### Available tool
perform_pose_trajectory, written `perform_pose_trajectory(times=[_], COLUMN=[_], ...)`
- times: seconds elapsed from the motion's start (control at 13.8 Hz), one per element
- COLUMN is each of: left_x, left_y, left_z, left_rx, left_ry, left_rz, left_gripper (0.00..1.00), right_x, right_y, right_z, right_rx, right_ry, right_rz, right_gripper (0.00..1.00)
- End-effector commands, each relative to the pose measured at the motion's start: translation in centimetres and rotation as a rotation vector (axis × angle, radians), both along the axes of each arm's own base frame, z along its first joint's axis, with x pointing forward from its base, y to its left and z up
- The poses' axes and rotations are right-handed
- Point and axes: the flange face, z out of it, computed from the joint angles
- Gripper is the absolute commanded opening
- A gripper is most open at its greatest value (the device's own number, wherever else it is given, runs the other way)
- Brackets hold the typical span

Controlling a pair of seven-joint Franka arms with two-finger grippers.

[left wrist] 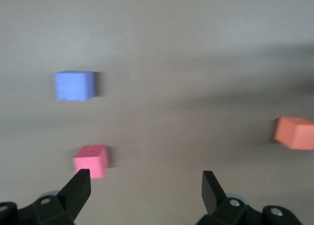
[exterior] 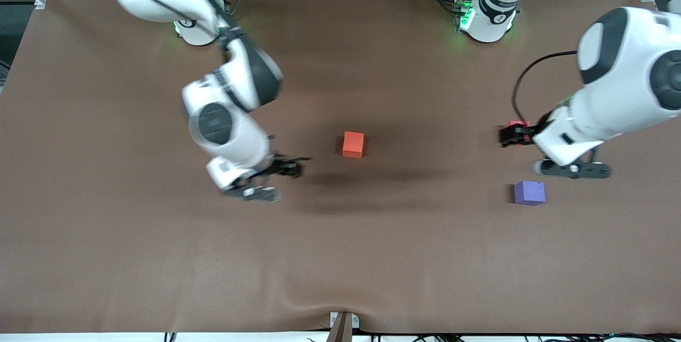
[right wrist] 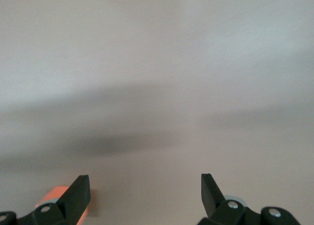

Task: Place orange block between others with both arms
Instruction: 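Withdraw the right gripper while the left gripper reaches the orange cube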

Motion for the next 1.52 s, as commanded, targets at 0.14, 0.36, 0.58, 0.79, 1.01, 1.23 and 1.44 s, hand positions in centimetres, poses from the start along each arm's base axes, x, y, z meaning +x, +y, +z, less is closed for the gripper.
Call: perform_pose_trajectory(times=[0.14,0.36,0.58,0.79,1.01,1.23,1.44], left_x=[-0.6,-1.6,-2.9,-4.0,-5.8,-8.2,-9.3], left_y=[-11.9,-19.1,-24.9,-28.8,-32.4,-35.2,-36.1], left_z=[-3.5,-6.4,-10.6,-15.6,-19.8,-22.1,-23.6], left_rx=[-0.032,-0.04,-0.062,-0.096,-0.114,-0.096,-0.051], left_ry=[-0.044,-0.05,-0.075,-0.08,-0.093,-0.094,-0.113], left_rz=[0.07,0.081,0.099,0.095,0.09,0.074,0.008], left_gripper=[1.0,1.0,1.0,1.0,1.0,1.0,1.0], right_x=[1.2,0.3,-1.6,-4.5,-7.0,-8.8,-9.8], right_y=[-13.9,-21.7,-28.0,-31.3,-33.6,-34.6,-34.9], right_z=[7.2,11.3,15.3,19.9,23.0,24.5,25.7], right_rx=[-0.034,-0.075,-0.087,-0.076,-0.068,-0.058,-0.057], right_ry=[-0.003,-0.021,-0.039,-0.035,-0.026,0.003,0.002], right_rz=[0.085,0.166,0.221,0.218,0.185,0.156,0.11], right_gripper=[1.0,1.0,1.0,1.0,1.0,1.0,1.0])
